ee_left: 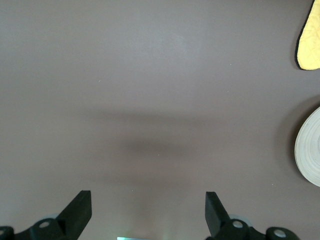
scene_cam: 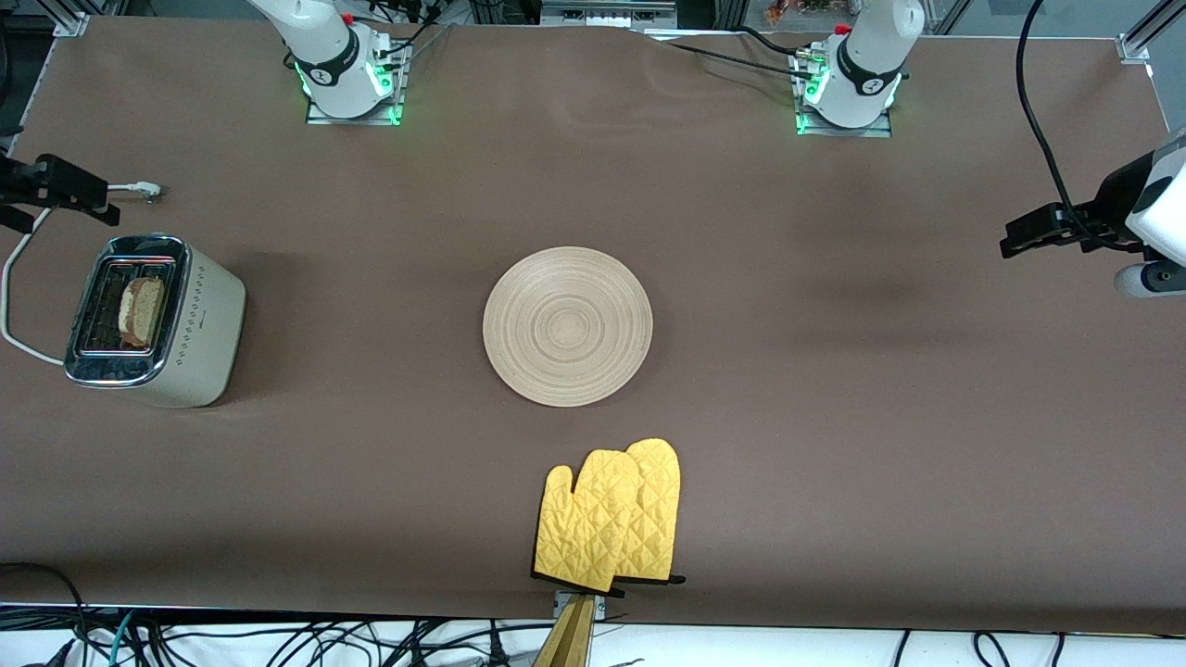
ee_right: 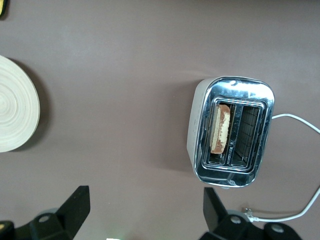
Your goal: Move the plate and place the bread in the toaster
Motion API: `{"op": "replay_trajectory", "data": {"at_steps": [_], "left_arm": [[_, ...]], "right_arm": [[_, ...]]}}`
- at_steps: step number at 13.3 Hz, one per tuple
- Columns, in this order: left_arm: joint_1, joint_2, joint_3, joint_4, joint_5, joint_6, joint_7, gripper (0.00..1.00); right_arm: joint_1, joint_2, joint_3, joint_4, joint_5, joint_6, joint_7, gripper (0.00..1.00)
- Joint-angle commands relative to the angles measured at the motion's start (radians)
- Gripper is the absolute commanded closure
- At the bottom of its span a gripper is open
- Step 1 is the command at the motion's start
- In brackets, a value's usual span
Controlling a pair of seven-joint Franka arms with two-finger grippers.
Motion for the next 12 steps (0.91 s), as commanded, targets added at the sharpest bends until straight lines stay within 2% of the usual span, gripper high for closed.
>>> {"op": "replay_trajectory", "data": {"at_steps": [1,12], "left_arm": [[0.005,-0.005,0.0,0.0,-0.025,-0.008,0.019,0.0],[0.003,-0.005,-0.002,0.0,-0.025,-0.008,0.013,0.0]], "right_arm": [[-0.027,-0.045,0.053,-0.06,-0.027,0.0,0.106,0.0],[-0.03,0.001,0.034,-0.044,-0.014,-0.031,0.13,0.0]]}}
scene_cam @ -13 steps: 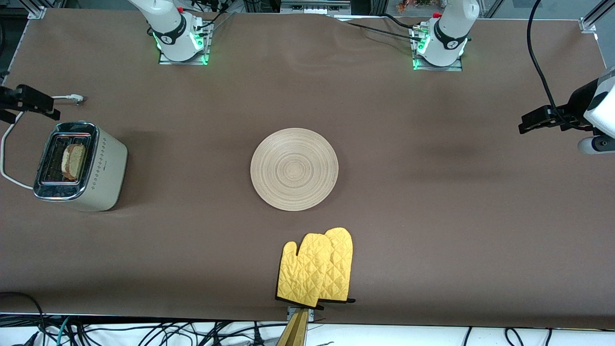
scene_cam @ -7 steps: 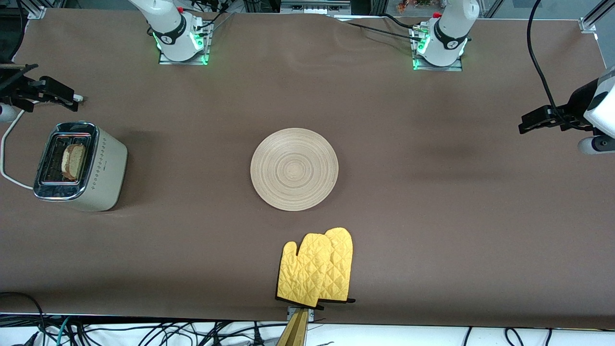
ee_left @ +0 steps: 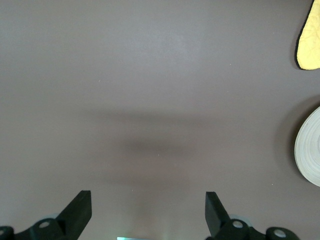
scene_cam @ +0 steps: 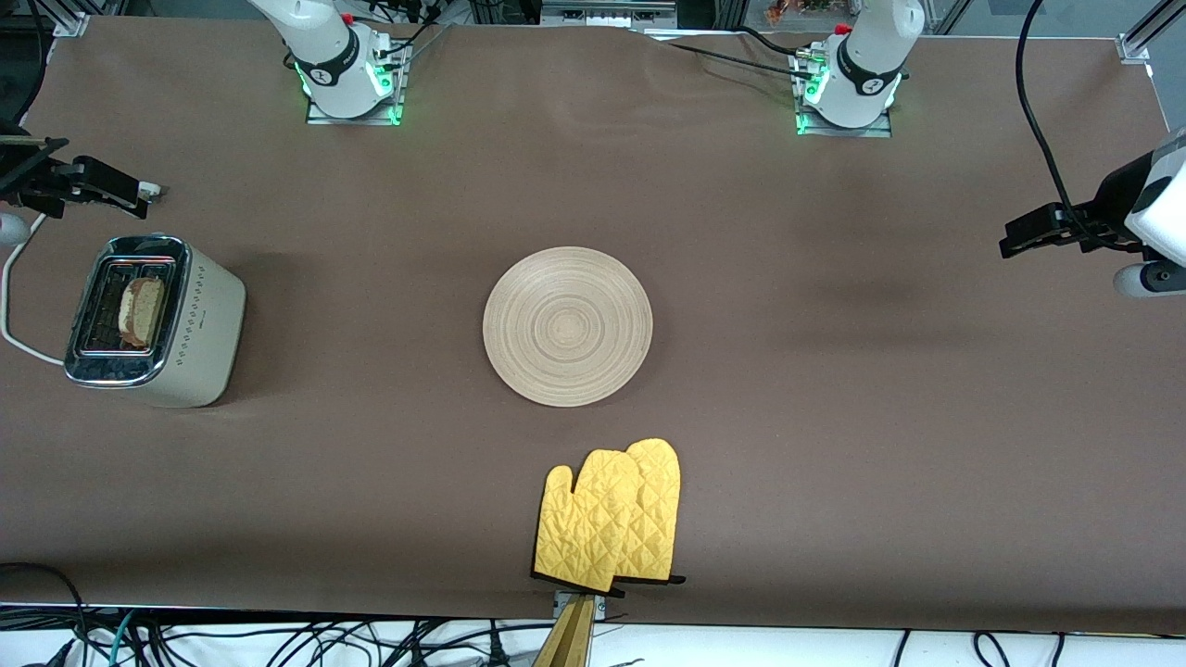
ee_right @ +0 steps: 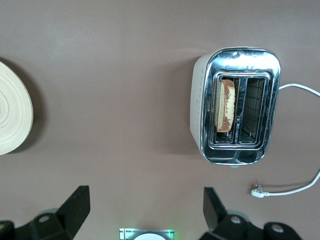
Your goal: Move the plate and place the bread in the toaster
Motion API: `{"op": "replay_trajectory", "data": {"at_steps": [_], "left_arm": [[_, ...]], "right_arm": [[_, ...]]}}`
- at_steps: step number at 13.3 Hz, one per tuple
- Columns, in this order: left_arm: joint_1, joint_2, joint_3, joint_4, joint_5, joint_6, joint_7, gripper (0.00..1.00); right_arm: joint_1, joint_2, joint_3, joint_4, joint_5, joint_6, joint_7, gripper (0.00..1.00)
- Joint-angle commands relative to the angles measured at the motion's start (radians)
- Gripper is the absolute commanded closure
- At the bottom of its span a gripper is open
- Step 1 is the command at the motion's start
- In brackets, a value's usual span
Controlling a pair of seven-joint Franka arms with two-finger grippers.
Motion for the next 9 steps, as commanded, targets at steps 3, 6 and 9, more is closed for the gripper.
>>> {"op": "replay_trajectory", "data": {"at_steps": [3,6,9], "left_arm": [[0.003,-0.005,-0.001,-0.001,-0.025,-0.008,0.013,0.0],[0.003,-0.005,-0.001,-0.001,-0.025,-0.008,0.013,0.0],[0.003,-0.005,-0.001,-0.001,-0.025,-0.008,0.013,0.0]], "right_arm": [[-0.01,0.001,0.003,0.006,-0.001,-0.018,0.008,0.0],[-0.03,0.003,0.002,0.006,-0.001,-0.016,-0.061,0.0],[-0.028,0.003,0.005,0.006,-0.001,-0.015,-0.061,0.0]]}}
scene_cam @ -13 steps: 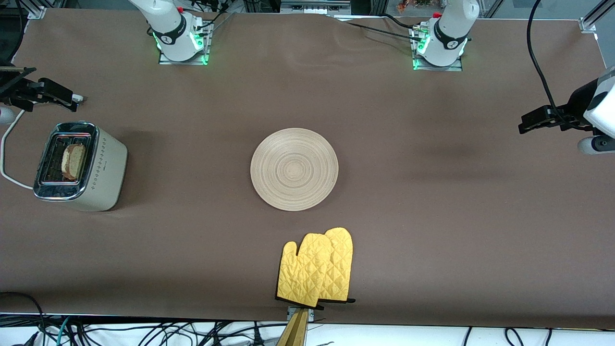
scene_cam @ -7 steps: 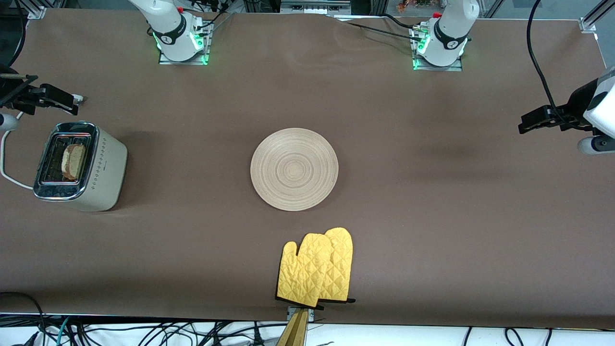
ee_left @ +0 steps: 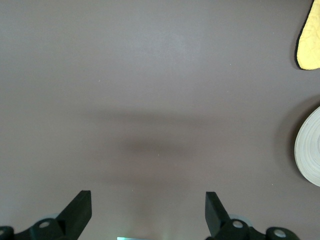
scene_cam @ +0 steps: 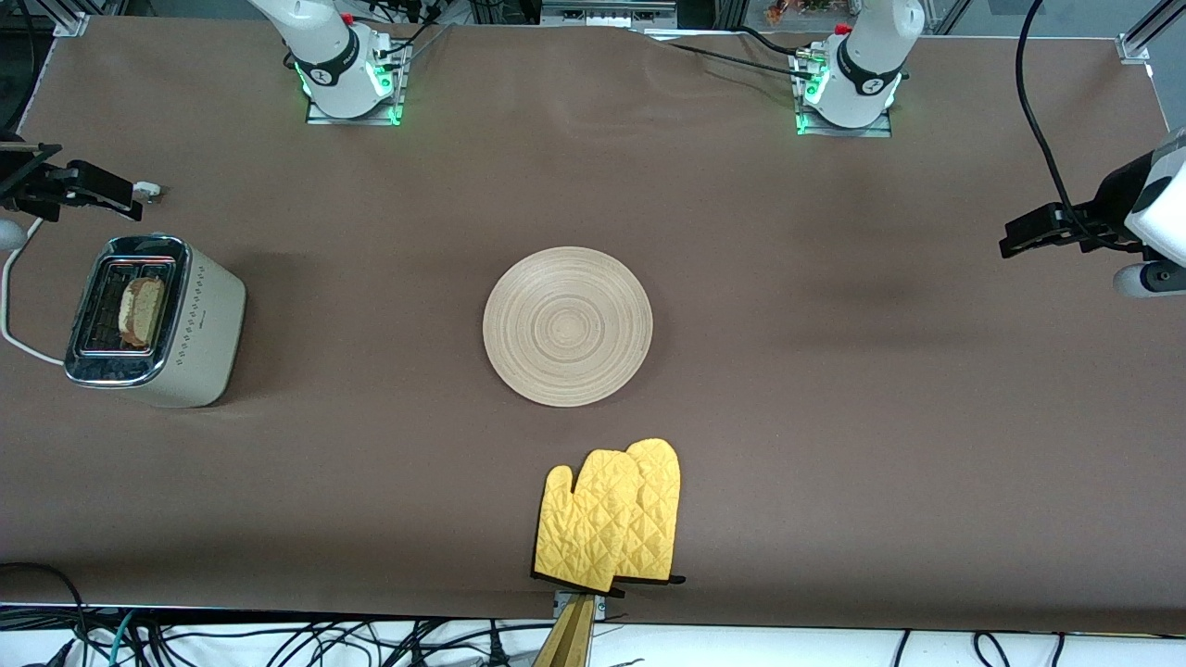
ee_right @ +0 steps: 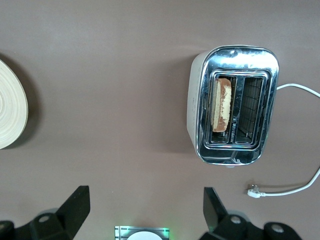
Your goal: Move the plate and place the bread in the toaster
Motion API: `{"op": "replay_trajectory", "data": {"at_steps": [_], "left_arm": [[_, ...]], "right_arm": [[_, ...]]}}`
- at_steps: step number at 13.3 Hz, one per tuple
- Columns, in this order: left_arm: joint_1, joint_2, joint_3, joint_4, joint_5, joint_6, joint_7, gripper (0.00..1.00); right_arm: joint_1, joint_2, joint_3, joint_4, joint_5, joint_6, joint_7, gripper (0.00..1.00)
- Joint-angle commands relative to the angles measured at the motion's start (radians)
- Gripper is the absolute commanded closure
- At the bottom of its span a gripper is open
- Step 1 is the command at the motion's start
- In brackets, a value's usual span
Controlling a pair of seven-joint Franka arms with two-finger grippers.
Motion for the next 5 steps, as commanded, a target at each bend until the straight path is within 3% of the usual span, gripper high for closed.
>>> {"op": "replay_trajectory", "data": {"at_steps": [1,5], "left_arm": [[0.003,-0.005,-0.001,-0.001,-0.025,-0.008,0.013,0.0],[0.003,-0.005,-0.001,-0.001,-0.025,-0.008,0.013,0.0]], "right_arm": [[-0.005,-0.003,0.01,0.006,-0.002,-0.012,-0.014,0.0],[-0.009,0.0,0.008,0.009,-0.001,-0.012,-0.013,0.0]]}}
